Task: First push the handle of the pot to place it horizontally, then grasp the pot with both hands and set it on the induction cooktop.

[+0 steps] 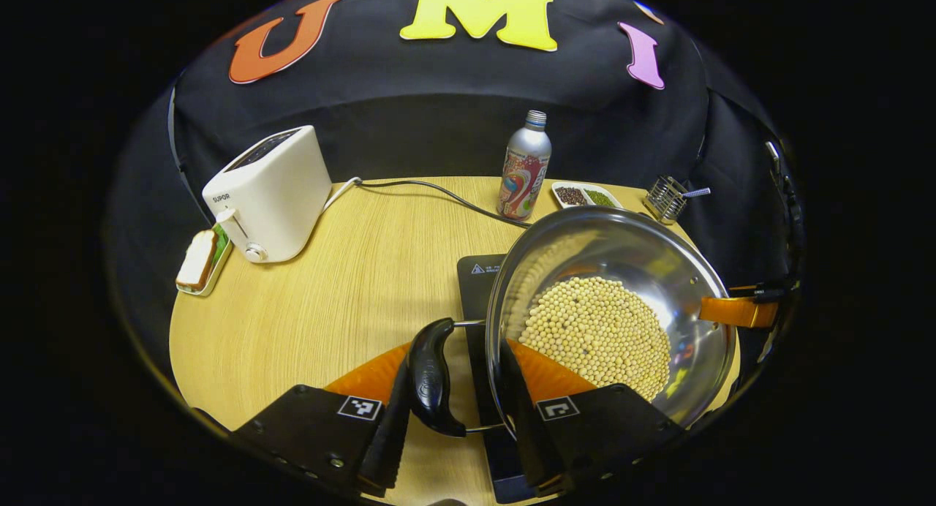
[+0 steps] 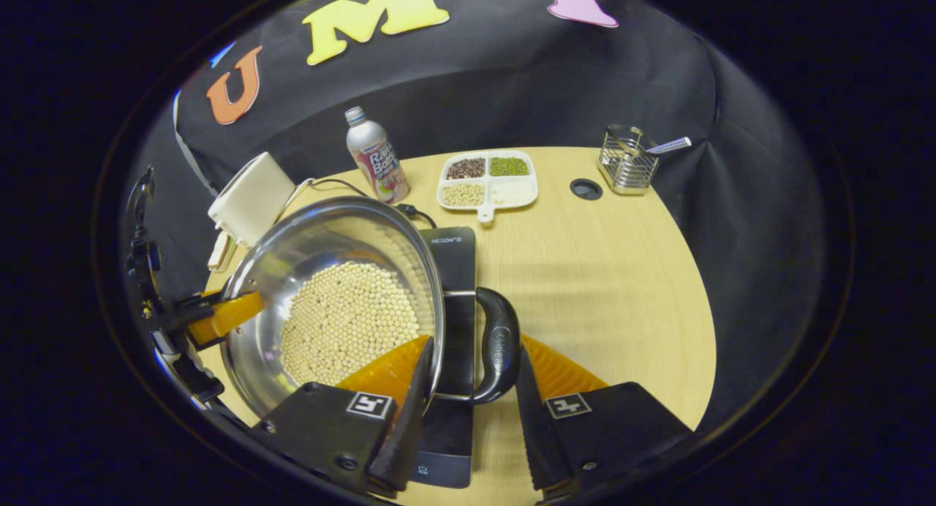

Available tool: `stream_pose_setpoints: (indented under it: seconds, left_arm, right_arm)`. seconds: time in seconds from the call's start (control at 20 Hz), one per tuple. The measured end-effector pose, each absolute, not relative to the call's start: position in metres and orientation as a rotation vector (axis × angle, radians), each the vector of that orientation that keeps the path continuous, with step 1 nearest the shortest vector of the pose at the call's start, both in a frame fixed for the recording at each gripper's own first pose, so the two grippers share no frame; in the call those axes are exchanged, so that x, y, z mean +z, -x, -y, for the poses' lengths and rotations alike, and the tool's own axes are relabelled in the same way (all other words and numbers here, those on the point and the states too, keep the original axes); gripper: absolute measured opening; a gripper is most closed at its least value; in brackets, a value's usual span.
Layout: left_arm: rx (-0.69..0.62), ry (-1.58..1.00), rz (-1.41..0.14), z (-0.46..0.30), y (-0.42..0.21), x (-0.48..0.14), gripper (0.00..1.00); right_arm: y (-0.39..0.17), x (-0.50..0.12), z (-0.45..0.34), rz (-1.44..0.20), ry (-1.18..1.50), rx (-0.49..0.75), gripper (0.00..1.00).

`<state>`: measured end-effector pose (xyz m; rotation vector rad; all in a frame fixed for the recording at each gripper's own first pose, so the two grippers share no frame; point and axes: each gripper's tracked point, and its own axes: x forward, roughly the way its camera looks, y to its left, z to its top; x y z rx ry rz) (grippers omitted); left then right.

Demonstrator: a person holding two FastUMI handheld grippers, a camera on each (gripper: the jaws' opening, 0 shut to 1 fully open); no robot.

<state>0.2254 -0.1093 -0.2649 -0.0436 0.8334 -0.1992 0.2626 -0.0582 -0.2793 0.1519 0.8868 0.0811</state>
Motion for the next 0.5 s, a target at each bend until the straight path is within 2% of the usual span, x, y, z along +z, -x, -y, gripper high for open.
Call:
stream_pose_setpoints:
  seconds: [0.05,0.2,0.5]
  left_arm:
    - [-0.202,0.037,-0.813,0.107,-0.227,-0.26,0.64]
    - [-0.177,0.008,-0.713,0.095,-0.236,-0.235,0.97]
    - [-0.128,-0.004,-0.687,0.08,-0.228,-0.224,0.99]
  right_arm:
    - [-0.266,-0.275,0.06,-0.843,-0.136,0.073,0.77]
    - [-0.271,-0.256,0.063,-0.748,-0.102,0.056,0.8]
    - [-0.274,-0.238,0.059,-0.679,-0.056,0.065,0.78]
